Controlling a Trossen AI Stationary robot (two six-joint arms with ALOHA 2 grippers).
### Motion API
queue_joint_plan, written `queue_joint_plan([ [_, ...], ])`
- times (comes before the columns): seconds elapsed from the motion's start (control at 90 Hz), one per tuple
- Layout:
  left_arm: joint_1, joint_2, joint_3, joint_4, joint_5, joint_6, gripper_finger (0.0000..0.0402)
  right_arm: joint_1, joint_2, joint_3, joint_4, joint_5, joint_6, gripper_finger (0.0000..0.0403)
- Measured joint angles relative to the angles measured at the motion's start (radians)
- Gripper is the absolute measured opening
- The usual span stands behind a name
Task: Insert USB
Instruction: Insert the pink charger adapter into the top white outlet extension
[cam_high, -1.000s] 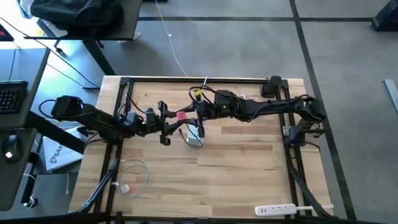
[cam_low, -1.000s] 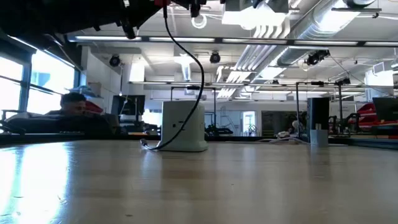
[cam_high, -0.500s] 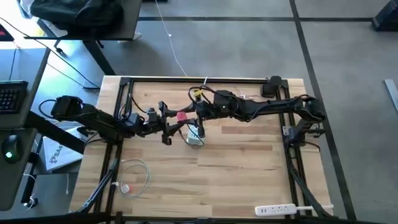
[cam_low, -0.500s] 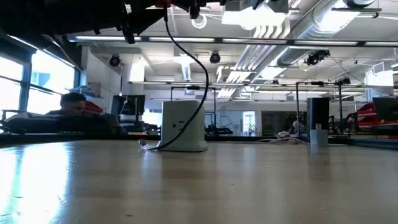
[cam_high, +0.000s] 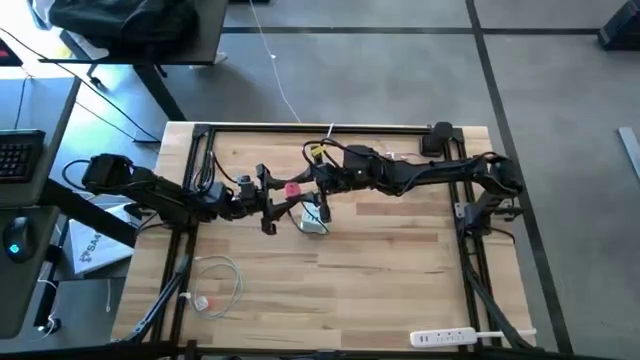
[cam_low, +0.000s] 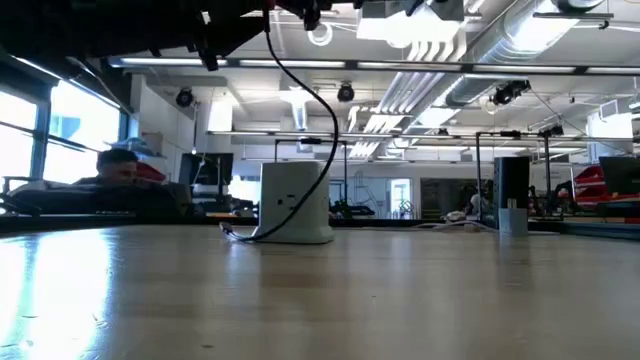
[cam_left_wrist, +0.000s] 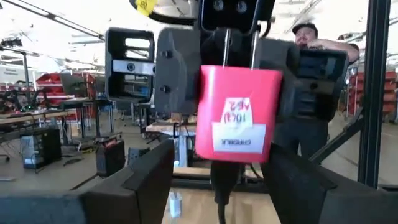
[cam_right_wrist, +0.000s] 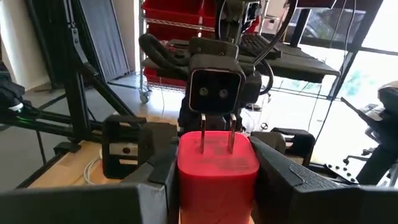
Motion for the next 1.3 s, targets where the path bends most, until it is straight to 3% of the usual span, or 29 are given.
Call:
queue_joint_plan([
  [0.233, 0.0, 0.0, 0.027, -0.028, -0.011, -0.022, 0.0205, 0.0, 0.0, 0.0, -0.015, 0.0, 0.0, 0.0114],
  [0.5, 0.0, 0.0, 0.118, -0.247, -0.011, -0.029, 0.0205, 0.0, 0.0, 0.0, -0.046, 0.0, -0.004, 0.0114],
  [0.844, 0.0, 0.0, 0.125, -0.265, -0.001, -0.035, 0.0202, 0.0, 0.0, 0.0, -0.097, 0.0, -0.024, 0.0114],
  [0.989, 0.0, 0.0, 0.125, -0.282, 0.0, -0.037, 0.018, 0.001, 0.0, 0.0, -0.091, -0.002, -0.026, 0.0114],
  [1.189, 0.0, 0.0, 0.125, -0.292, -0.001, -0.036, 0.0122, 0.001, 0.0, 0.0, -0.097, -0.002, -0.023, 0.0114],
  [1.3, 0.007, 0.0, 0.125, -0.298, 0.001, -0.039, 0.012, 0.001, 0.0, 0.0, -0.102, -0.002, -0.02, 0.0122],
])
